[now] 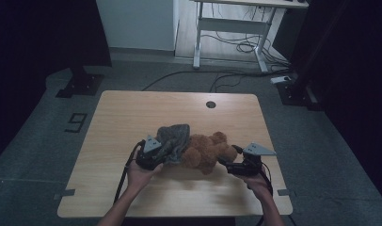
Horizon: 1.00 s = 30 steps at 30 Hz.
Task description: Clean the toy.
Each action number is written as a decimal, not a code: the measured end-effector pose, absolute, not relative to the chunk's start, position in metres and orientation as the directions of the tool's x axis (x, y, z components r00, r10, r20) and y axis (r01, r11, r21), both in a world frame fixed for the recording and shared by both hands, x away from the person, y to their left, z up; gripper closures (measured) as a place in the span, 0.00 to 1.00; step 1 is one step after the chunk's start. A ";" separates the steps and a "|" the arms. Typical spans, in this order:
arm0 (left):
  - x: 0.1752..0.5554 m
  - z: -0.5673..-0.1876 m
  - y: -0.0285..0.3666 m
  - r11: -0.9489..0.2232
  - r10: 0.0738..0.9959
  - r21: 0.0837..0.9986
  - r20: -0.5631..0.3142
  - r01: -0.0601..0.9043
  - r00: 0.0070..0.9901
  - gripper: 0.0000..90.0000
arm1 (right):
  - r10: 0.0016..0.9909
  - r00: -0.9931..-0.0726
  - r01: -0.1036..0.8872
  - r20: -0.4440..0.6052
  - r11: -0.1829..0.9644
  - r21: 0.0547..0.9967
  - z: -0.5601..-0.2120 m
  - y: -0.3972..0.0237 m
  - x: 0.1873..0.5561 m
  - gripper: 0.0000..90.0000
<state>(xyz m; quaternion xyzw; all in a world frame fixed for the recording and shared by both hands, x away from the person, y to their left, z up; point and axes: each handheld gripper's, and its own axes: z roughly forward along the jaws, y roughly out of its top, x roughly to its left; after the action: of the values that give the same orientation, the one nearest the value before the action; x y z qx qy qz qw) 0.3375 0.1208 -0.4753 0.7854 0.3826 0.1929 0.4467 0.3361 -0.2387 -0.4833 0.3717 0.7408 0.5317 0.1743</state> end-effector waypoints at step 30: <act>0.351 -0.462 0.015 -0.423 0.665 0.812 -0.023 0.402 0.746 0.85 | 0.746 -0.656 0.421 0.111 0.240 0.874 -0.529 -0.205 0.338 0.62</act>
<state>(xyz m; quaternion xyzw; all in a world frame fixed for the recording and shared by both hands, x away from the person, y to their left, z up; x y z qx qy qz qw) 0.3510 0.0148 -0.4621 0.8296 0.3216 0.1531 0.4300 0.3378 -0.2050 -0.5289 0.3794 0.7695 0.4857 0.1674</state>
